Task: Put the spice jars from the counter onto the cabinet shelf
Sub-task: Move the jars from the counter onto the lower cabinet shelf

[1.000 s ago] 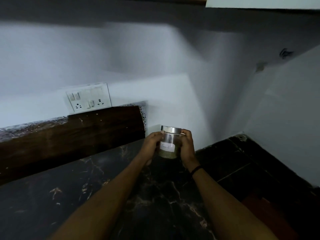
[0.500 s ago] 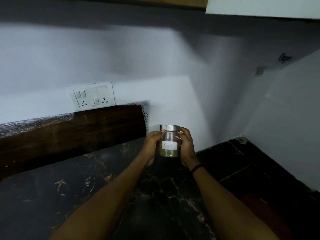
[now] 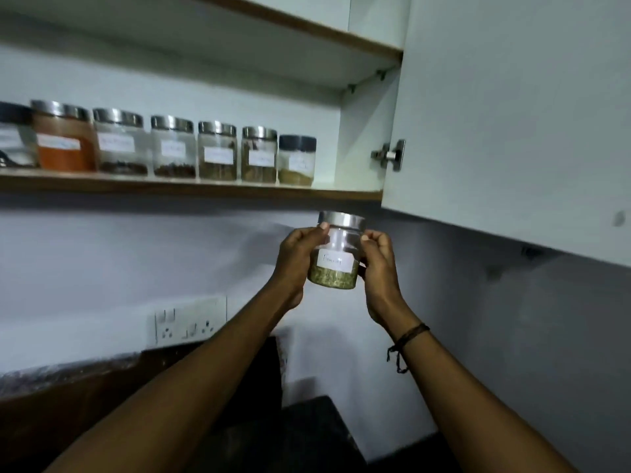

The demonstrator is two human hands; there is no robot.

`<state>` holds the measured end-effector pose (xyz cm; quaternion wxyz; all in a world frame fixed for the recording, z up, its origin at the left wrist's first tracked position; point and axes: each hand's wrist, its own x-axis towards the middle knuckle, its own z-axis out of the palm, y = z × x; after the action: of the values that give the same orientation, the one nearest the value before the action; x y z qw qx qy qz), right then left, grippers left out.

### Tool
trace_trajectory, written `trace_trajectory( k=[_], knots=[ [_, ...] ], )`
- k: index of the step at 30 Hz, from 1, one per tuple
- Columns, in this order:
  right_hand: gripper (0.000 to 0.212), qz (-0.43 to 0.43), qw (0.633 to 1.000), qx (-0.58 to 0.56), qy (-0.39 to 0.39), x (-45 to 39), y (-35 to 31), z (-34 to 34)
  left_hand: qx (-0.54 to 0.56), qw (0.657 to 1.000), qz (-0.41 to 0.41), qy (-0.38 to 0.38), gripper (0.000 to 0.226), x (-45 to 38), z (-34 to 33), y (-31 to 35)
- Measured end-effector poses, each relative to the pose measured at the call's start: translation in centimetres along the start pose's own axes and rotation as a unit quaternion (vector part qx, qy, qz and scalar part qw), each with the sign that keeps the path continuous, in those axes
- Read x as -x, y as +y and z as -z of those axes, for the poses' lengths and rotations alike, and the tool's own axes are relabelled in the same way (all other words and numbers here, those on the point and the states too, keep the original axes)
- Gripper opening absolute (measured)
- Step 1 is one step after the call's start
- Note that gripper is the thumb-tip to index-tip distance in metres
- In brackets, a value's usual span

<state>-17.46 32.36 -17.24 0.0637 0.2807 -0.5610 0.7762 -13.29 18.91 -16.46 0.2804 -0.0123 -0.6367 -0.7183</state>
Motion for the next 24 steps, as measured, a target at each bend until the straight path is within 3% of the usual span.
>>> trace_trajectory(
  k=[6,10,14,19,24],
  knots=[
    [0.031,0.073,0.996,-0.022,-0.048,-4.9,-7.0,-1.8,0.032,0.998,-0.053,-0.011,0.04,-3.8,-2.0,8.7],
    [0.038,0.107,0.991,-0.027,-0.072,-7.5,-8.9,-2.6,0.034,0.995,-0.078,0.044,0.037,-5.9,-2.9,11.5],
    [0.037,0.112,0.993,0.0,-0.027,-10.6,-9.1,-3.0,-0.028,0.992,-0.093,0.084,0.05,-8.3,-4.1,12.5],
    [0.032,0.115,0.988,0.066,0.076,-14.6,-7.7,-3.4,-0.165,0.973,-0.12,0.112,0.041,-11.4,-5.5,12.3],
    [0.02,0.119,0.98,0.136,0.083,-18.2,-5.9,-3.3,-0.207,0.967,-0.113,0.097,0.034,-14.1,-5.8,10.8]
  ],
)
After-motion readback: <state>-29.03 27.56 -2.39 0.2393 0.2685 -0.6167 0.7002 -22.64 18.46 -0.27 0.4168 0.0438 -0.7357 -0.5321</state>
